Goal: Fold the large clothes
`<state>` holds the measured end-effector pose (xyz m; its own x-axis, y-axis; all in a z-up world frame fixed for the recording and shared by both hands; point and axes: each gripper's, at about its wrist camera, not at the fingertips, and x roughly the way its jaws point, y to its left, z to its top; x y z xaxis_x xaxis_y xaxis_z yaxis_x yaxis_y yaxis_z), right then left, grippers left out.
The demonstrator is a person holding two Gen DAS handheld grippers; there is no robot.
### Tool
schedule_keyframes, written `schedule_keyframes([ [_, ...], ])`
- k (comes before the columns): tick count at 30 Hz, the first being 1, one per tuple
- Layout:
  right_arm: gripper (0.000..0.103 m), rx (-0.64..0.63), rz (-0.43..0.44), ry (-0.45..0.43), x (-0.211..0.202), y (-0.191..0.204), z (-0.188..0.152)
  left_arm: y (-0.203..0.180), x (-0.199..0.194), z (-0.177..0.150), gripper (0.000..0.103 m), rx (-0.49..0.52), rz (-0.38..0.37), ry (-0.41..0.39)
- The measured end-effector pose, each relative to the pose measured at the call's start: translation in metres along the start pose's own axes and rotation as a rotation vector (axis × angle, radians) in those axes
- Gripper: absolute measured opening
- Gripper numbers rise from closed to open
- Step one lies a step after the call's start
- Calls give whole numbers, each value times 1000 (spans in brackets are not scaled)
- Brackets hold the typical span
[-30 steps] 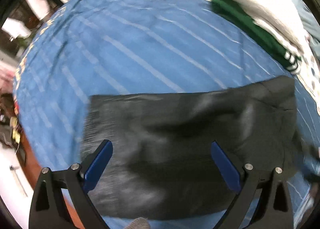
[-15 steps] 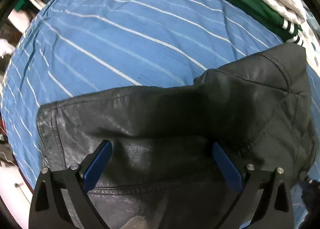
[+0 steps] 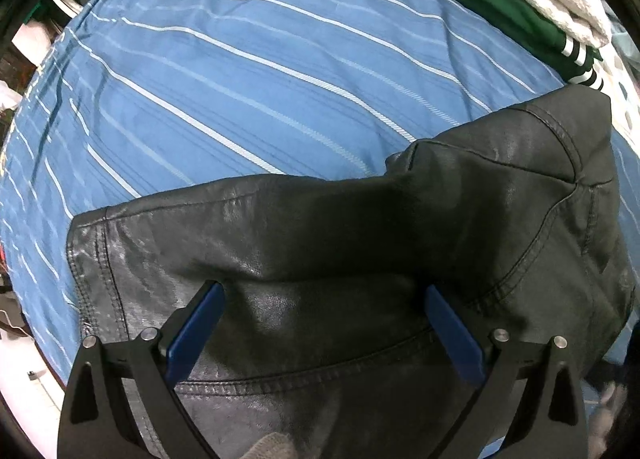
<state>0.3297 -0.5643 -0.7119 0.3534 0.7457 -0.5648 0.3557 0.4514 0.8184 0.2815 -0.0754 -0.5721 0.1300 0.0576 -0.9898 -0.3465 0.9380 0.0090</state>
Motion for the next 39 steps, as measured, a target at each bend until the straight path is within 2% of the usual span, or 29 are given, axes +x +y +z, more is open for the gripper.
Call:
schedule_keyframes([
  [2,103,-44,94,-6,8,14,5,4,2,1,103,2,-16,1],
  [10,102,-115,133,10,41,37,13,12,17,18,103,78,-38,0],
  [12,88,-133,120,7,41,45,13,11,17,22,103,106,-42,-17],
  [13,59,-136,118,6,37,45,12,10,17,23,103,129,-39,-36],
  [14,25,-122,106,-6,34,44,12,8,17,25,103,159,-37,-55],
  [16,22,-106,150,-31,22,45,10,4,19,29,103,190,-48,-66],
  [21,19,-152,154,-96,-17,83,-10,-13,23,43,103,242,-100,-90],
  [24,19,-214,122,-147,-42,116,-22,-40,31,56,103,298,-160,-105],
  [28,19,-327,36,-180,-57,163,-32,-58,40,72,103,309,-253,-112],
  [31,19,-418,-19,-171,-55,200,-41,-28,21,70,103,215,-253,-119],
  [34,19,-529,-34,-116,-37,244,-68,43,-11,51,103,28,-260,-137],
  [36,19,-614,-36,-44,-10,274,-100,104,-30,28,103,-108,-223,-139],
  [37,19,-635,-36,-22,-1,281,-110,122,-38,16,103,-159,-208,-138],
  [39,19,-714,-34,76,38,303,-149,171,-55,-17,103,-278,-160,-138],
])
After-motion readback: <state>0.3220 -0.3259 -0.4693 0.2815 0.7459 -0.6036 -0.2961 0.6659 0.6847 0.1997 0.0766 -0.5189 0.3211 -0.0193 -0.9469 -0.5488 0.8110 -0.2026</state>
